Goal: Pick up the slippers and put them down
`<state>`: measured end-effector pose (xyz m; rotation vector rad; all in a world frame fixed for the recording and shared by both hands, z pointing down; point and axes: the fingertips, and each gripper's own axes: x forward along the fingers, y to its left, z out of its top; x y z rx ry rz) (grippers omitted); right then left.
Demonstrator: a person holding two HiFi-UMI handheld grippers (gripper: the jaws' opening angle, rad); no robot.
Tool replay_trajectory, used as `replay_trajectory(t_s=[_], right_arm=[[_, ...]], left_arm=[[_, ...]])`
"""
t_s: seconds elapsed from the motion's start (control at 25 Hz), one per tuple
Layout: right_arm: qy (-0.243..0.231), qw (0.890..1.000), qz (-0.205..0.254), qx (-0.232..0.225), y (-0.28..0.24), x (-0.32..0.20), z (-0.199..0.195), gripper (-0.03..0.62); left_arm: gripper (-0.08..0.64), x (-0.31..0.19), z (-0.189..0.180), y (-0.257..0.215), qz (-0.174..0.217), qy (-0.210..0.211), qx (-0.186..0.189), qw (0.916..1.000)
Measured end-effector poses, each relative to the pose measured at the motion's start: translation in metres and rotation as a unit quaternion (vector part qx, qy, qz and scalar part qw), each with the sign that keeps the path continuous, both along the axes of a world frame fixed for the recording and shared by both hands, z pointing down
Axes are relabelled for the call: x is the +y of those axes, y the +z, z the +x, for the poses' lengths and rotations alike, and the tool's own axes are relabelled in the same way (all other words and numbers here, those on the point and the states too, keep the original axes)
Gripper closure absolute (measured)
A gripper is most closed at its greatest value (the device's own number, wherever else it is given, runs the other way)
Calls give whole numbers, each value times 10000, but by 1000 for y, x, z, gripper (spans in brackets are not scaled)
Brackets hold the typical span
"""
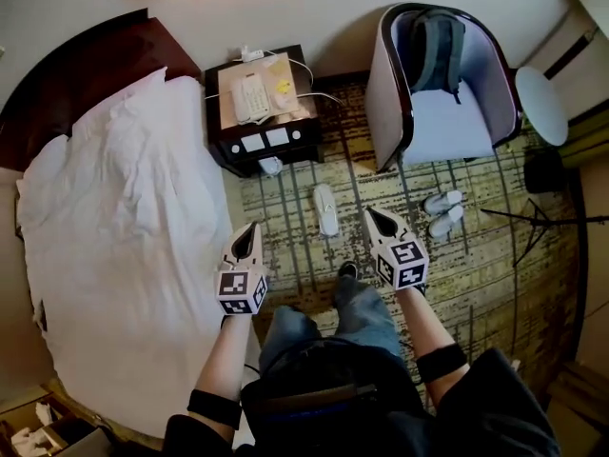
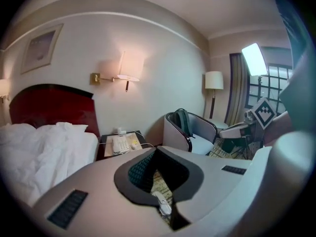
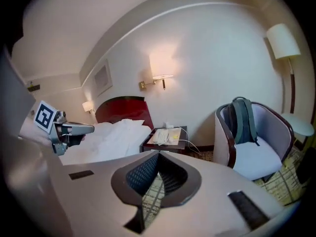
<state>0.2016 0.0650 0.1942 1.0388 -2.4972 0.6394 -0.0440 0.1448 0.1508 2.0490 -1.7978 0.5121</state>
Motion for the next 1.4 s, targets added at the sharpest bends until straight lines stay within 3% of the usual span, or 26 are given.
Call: replay_trajectory(t_s=[0.12, 0.32, 0.72, 1.04, 1.4], right_arm=[[-84, 9996, 243, 146, -26, 29, 0, 592], [199, 9990, 376, 137, -52, 88, 3, 592], [250, 9983, 479, 226, -67, 186, -11, 592], [321, 9981, 507, 98, -68, 215, -19, 592], [165, 9984, 541, 101, -74, 211, -26, 592]], left_arm=[[558, 26, -10, -22, 71, -143, 100, 9998], [558, 81, -18, -49, 193, -83, 183, 9996], [558, 187, -33, -55, 260, -61, 165, 9995], [558, 225, -33, -59, 343, -14, 64, 9994], [558, 220, -30, -63, 434, -111, 100, 9989]])
